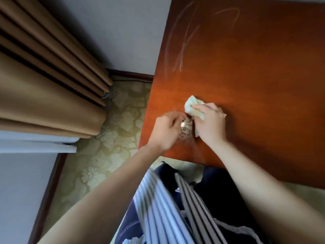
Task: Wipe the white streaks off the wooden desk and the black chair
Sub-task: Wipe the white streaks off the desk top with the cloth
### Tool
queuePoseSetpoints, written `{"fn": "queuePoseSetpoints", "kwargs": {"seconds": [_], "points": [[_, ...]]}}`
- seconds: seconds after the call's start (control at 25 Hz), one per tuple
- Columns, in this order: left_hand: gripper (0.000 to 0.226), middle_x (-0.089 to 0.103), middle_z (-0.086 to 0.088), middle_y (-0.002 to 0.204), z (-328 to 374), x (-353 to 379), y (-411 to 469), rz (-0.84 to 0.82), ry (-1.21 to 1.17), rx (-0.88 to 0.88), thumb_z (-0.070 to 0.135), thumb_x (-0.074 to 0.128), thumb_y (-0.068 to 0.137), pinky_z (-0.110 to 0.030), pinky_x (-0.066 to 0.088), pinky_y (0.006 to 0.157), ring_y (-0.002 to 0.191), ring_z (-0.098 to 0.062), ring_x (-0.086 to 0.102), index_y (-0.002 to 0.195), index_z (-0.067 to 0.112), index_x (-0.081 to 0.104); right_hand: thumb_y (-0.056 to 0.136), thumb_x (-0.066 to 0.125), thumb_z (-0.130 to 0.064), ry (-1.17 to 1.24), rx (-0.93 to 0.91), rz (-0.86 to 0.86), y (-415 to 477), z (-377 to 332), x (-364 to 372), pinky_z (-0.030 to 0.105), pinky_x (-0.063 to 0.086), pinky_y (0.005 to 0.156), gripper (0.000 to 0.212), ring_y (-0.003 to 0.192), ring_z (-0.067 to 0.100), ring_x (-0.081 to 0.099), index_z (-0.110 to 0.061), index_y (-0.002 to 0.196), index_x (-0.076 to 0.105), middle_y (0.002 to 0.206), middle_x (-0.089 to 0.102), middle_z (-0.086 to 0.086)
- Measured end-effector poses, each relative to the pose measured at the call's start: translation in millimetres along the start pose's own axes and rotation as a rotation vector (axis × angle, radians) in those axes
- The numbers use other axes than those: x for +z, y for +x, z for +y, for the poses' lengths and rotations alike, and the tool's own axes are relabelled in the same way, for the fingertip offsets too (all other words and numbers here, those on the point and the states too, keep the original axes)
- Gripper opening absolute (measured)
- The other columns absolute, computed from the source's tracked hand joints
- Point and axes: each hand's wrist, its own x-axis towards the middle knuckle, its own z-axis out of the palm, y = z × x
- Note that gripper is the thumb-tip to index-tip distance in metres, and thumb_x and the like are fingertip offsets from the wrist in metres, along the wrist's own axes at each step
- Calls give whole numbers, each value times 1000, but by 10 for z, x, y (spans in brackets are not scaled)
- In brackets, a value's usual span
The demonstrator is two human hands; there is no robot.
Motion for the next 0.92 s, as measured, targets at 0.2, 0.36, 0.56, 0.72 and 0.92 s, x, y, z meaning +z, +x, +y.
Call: {"fn": "queuePoseSetpoints", "kwargs": {"seconds": [0.2, 0.36, 0.56, 0.72, 0.92], "points": [[40, 51, -10, 137, -333, -254, 174, 184, -68, -272, 24, 37, 101, -33, 28, 111, 129, -24, 42, 134, 4, 50, 65, 69, 3, 20, -303, -229, -602, -404, 255, 33, 45, 73, 41, 89, 30, 55, -20, 99, 73, 91, 63, 1], [45, 54, -2, 126, -215, -256, 233, 136, -317, -479, 38, 25, 103, -32, 34, 98, 116, -19, 48, 133, 13, 46, 70, 70, 1, -1, -591, -416, -544, -269, 181, 36, 50, 72, 40, 90, 29, 56, -18, 104, 72, 94, 63, 1], [64, 64, -4, 108, -187, -357, 433, 180, -381, -658, 55, 19, 98, -38, 41, 93, 101, -22, 57, 111, 10, 62, 71, 70, 4, -84, -742, -479, 41, -286, 107, 40, 53, 63, 35, 88, 33, 57, -15, 100, 72, 96, 63, 5], [73, 55, -14, 133, -213, -381, 523, 210, -348, -738, 62, 17, 93, -46, 34, 108, 123, -32, 48, 129, 10, 54, 84, 56, 2, -99, -573, -486, 725, -460, 107, 39, 45, 75, 37, 96, 31, 47, -18, 113, 67, 111, 59, 5], [49, 57, -10, 125, -168, -354, 408, 170, -344, -718, 50, 22, 100, -36, 37, 98, 111, -26, 52, 114, 13, 52, 93, 52, -8, -224, -349, -364, 1172, -654, 231, 34, 46, 90, 40, 113, 25, 43, -27, 128, 54, 128, 51, 1]]}}
